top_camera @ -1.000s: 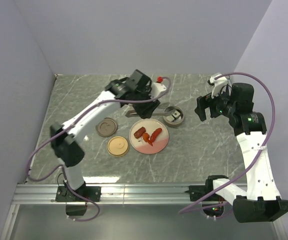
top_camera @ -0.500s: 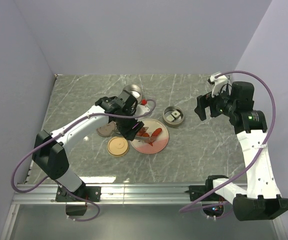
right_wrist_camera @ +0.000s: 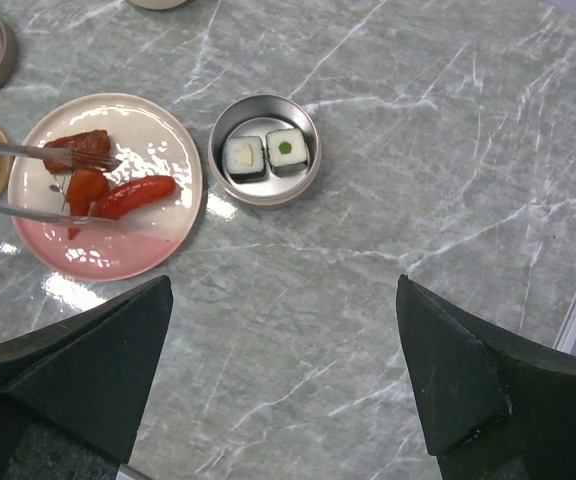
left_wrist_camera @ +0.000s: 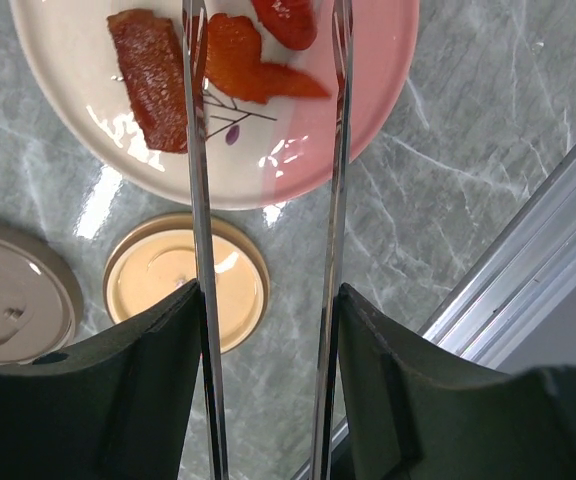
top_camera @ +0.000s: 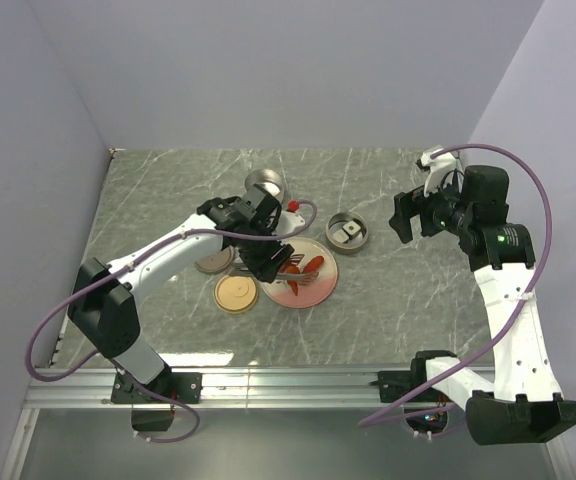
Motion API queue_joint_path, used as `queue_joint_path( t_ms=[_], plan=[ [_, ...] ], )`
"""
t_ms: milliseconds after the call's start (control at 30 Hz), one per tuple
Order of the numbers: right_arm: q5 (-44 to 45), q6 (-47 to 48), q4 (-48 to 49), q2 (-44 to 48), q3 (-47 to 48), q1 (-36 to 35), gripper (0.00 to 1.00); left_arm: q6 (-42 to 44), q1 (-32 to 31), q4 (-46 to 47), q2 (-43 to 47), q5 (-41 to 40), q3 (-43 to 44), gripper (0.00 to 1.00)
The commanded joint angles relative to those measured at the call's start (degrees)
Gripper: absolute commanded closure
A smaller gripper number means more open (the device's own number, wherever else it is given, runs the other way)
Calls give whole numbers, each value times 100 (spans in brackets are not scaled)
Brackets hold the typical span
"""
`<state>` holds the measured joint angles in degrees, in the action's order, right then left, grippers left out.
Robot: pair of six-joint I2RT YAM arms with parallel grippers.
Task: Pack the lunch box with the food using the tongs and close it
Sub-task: Pick up the food using the clamp
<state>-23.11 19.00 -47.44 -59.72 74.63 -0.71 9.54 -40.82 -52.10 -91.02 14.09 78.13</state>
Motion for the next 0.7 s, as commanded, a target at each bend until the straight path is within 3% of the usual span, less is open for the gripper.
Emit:
queue_joint_path(
  t_ms=[0, 667],
  plan=[
    [79, -11, 60, 154, -19, 45, 0, -110, -119, 200, -152, 7, 255, 43],
    [105, 7, 95, 110, -28, 45, 0, 21, -392, 191, -539, -468, 537, 49]
  ],
)
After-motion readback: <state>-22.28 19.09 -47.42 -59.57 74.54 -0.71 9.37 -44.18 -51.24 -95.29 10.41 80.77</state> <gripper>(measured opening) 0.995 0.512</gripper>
